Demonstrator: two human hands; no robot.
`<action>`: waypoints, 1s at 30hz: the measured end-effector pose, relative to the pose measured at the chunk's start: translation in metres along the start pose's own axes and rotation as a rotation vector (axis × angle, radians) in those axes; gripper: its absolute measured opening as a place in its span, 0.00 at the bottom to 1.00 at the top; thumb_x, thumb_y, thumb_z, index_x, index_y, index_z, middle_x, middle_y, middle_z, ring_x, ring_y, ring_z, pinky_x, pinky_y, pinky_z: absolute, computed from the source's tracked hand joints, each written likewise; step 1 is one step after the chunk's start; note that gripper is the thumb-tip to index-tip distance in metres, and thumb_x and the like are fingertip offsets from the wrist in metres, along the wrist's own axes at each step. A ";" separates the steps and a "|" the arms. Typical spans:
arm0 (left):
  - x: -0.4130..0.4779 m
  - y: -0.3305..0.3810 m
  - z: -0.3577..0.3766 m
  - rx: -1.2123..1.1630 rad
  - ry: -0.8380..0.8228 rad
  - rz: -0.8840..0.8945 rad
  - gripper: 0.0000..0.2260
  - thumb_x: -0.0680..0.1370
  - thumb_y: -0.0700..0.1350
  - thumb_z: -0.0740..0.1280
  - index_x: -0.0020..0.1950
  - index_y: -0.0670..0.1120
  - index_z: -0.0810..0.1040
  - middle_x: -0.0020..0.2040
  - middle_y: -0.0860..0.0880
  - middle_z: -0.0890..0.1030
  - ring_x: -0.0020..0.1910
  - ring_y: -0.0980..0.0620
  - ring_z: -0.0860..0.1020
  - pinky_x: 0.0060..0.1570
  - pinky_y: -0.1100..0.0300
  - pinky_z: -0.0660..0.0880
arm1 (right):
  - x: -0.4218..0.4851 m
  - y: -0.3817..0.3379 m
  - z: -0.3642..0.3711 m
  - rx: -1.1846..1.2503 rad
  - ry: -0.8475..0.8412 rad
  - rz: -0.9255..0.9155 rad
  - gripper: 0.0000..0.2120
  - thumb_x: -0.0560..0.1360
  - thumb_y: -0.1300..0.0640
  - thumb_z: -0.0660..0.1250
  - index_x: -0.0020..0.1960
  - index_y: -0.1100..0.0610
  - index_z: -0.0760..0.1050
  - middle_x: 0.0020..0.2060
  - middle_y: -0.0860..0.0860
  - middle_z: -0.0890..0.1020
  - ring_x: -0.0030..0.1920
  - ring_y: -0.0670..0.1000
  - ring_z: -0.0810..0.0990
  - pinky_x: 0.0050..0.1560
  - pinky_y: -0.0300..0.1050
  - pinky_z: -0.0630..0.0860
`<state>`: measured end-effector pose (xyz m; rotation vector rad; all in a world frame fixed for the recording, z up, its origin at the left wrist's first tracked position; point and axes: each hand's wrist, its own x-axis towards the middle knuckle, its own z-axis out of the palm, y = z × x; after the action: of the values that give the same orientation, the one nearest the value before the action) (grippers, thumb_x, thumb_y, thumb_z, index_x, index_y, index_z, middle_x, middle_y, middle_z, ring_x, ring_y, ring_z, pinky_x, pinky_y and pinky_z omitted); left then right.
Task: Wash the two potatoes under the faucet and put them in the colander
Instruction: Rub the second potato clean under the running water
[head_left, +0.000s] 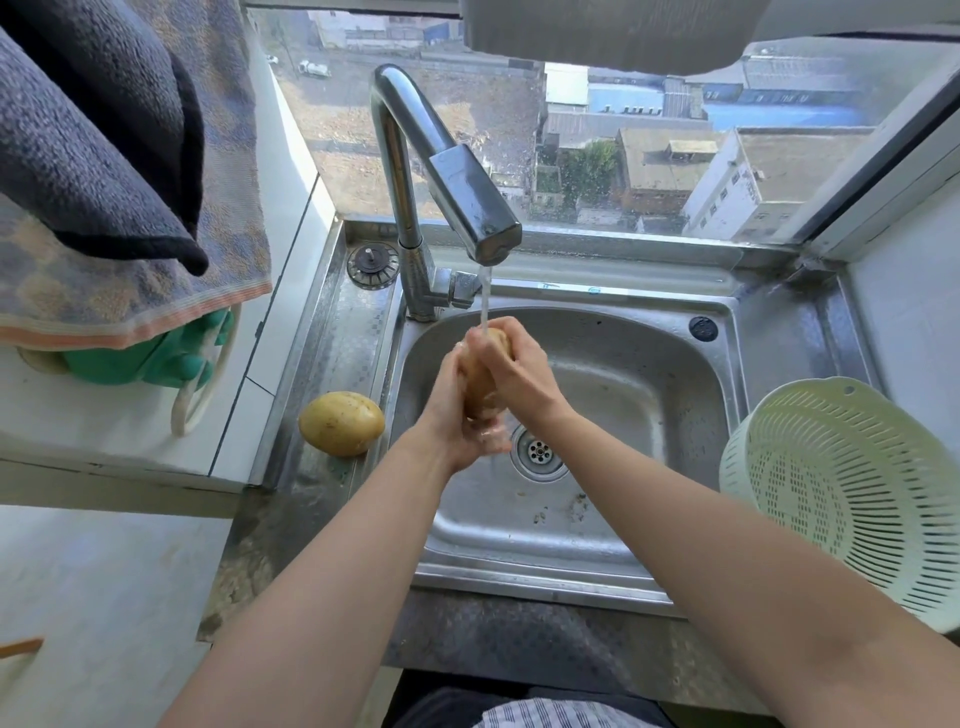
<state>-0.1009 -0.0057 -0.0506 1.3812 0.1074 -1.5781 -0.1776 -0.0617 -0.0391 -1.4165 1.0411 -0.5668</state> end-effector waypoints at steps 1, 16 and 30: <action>-0.005 -0.003 0.002 0.069 -0.003 0.022 0.28 0.75 0.71 0.55 0.52 0.50 0.80 0.42 0.47 0.78 0.44 0.48 0.76 0.56 0.39 0.73 | 0.004 -0.002 0.002 -0.007 0.076 0.051 0.16 0.70 0.40 0.61 0.43 0.53 0.74 0.40 0.49 0.79 0.43 0.48 0.77 0.47 0.46 0.75; -0.023 -0.011 0.017 0.016 0.263 0.172 0.34 0.74 0.74 0.50 0.59 0.50 0.79 0.50 0.44 0.83 0.48 0.43 0.82 0.47 0.43 0.82 | -0.007 0.006 -0.016 0.023 -0.243 0.060 0.21 0.75 0.44 0.63 0.66 0.48 0.69 0.62 0.52 0.76 0.60 0.50 0.76 0.53 0.40 0.74; -0.022 -0.011 0.008 0.147 0.295 0.153 0.27 0.81 0.65 0.45 0.57 0.50 0.77 0.46 0.45 0.81 0.44 0.46 0.80 0.43 0.53 0.77 | 0.002 0.001 0.000 0.102 -0.247 0.347 0.26 0.62 0.46 0.62 0.59 0.51 0.68 0.54 0.55 0.76 0.57 0.55 0.75 0.64 0.57 0.73</action>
<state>-0.1173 0.0077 -0.0365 1.6909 0.0619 -1.2692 -0.1773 -0.0632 -0.0407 -1.1496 1.0133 -0.1833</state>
